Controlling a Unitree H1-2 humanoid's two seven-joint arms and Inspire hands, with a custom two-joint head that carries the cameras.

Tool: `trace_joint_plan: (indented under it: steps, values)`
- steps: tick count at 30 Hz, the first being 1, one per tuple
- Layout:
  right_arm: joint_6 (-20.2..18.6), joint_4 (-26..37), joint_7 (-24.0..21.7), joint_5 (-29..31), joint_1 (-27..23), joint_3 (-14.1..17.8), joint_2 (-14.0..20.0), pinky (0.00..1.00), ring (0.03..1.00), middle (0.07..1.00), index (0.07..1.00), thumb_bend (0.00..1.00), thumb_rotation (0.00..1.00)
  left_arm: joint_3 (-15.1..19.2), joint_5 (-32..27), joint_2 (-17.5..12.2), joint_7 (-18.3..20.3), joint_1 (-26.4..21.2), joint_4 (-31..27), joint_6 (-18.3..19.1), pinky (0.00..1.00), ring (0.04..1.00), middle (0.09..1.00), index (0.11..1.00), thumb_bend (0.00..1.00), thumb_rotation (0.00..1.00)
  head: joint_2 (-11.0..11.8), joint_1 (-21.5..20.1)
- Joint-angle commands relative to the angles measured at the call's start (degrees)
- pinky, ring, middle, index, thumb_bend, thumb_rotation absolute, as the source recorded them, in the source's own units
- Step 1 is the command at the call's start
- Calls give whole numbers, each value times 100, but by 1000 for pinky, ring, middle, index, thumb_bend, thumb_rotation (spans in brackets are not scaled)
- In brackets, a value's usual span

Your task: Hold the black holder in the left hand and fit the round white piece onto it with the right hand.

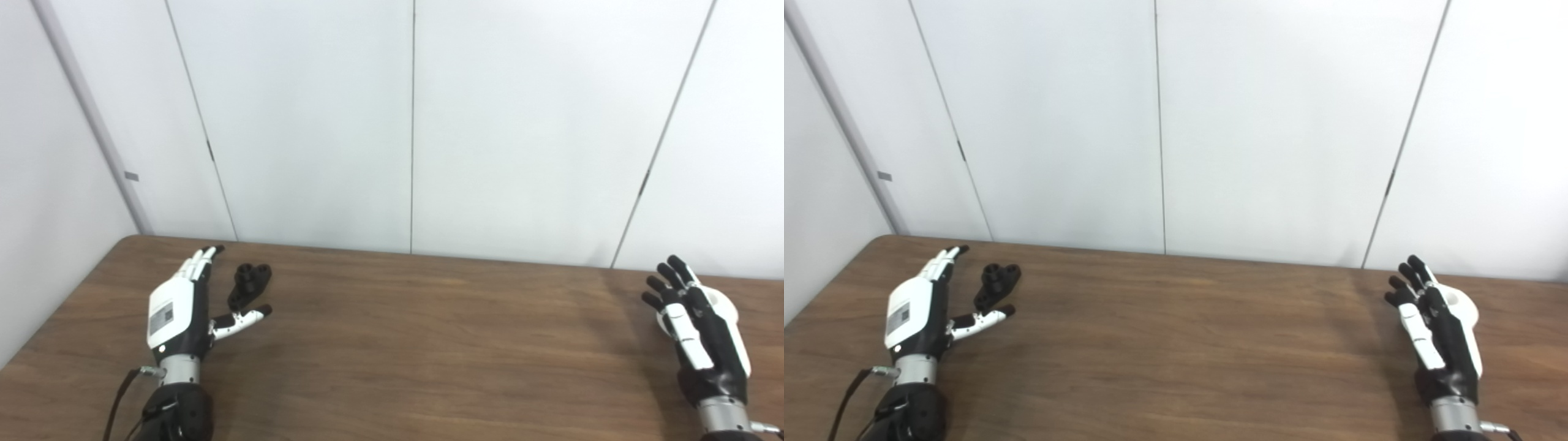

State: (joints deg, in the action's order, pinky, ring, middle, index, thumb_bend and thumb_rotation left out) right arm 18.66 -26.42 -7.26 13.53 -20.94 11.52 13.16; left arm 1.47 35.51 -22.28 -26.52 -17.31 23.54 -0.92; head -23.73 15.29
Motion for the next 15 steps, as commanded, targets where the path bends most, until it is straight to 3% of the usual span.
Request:
trace_joint_plan:
  steps: [1,6,15]
  values:
    - [261,-291,-155,110,237,20,-25,857,897,928,919,430,625,-20,-18,-175,28,-287,2,13,889,932,931,884,1000,411,-10,28]
    - [303,-368,-267,259,200,82,-13,907,918,944,924,413,615,-91,-86,-234,203,-369,165,-45,884,934,931,886,1000,415,-14,42]
    - [215,-225,-173,198,262,117,-2,862,889,917,903,419,614,-305,-76,-310,526,-447,193,-31,878,939,937,902,1000,444,-20,237]
